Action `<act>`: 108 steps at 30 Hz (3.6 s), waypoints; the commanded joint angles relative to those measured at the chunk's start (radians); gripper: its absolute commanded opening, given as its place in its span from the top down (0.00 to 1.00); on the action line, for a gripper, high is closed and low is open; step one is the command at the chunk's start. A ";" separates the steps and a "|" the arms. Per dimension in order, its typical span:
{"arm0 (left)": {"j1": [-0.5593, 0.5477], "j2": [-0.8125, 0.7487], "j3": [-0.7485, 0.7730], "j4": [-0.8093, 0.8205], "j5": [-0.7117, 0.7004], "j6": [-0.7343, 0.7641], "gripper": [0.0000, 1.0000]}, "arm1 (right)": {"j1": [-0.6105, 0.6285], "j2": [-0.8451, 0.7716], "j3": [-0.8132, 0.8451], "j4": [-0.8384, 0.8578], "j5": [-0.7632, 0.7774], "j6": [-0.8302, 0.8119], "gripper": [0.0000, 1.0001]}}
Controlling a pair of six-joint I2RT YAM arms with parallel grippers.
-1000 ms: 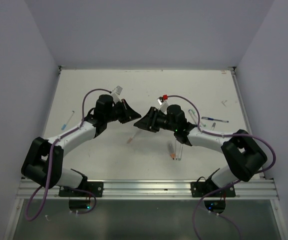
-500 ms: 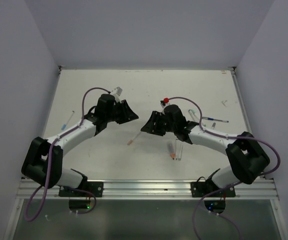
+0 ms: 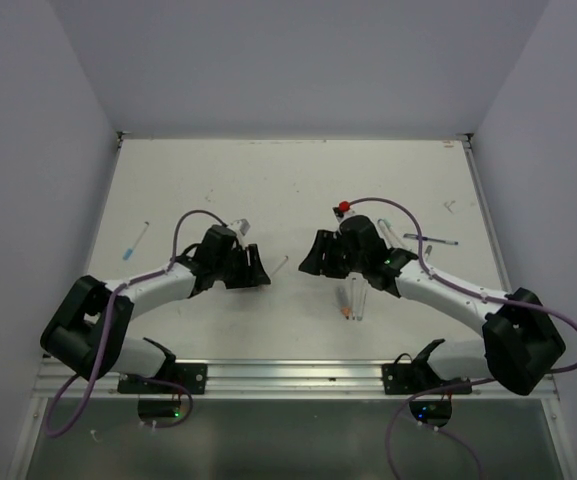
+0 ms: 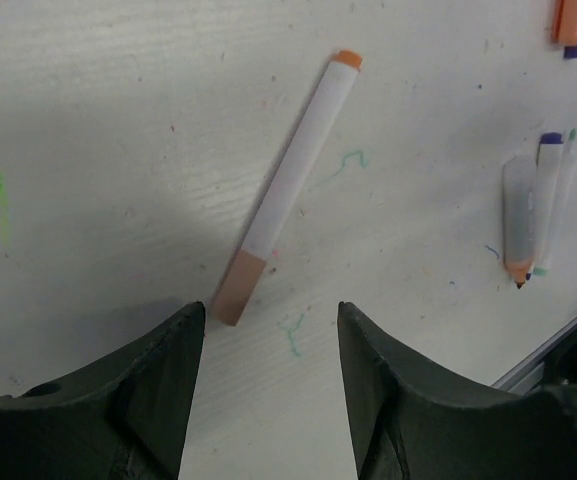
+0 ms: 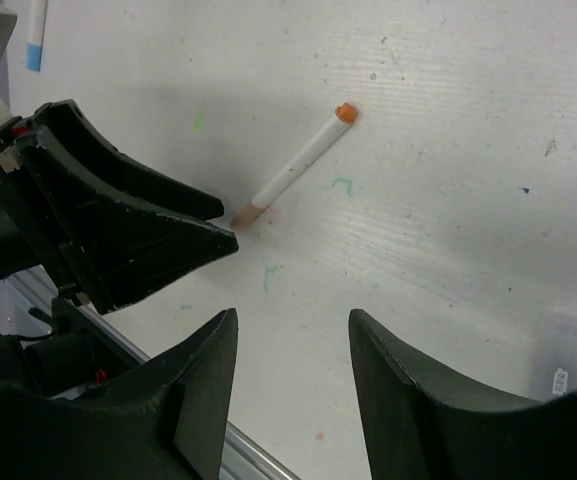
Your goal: Open the pen caps
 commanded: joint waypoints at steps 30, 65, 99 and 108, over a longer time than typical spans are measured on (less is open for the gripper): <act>-0.239 0.131 -0.042 0.037 -0.325 -0.053 0.64 | -0.082 -0.020 -0.090 0.055 -0.095 -0.044 0.47; -0.415 0.249 -0.073 -0.060 -0.546 -0.151 0.66 | -0.099 -0.020 -0.112 0.055 -0.047 -0.059 0.47; -0.575 0.242 -0.073 -0.144 -0.653 -0.263 1.00 | -0.100 0.052 -0.070 0.078 -0.127 -0.047 0.45; -0.576 -0.099 -0.098 -0.158 -0.646 -0.239 1.00 | -0.099 0.245 0.049 0.153 -0.200 0.034 0.44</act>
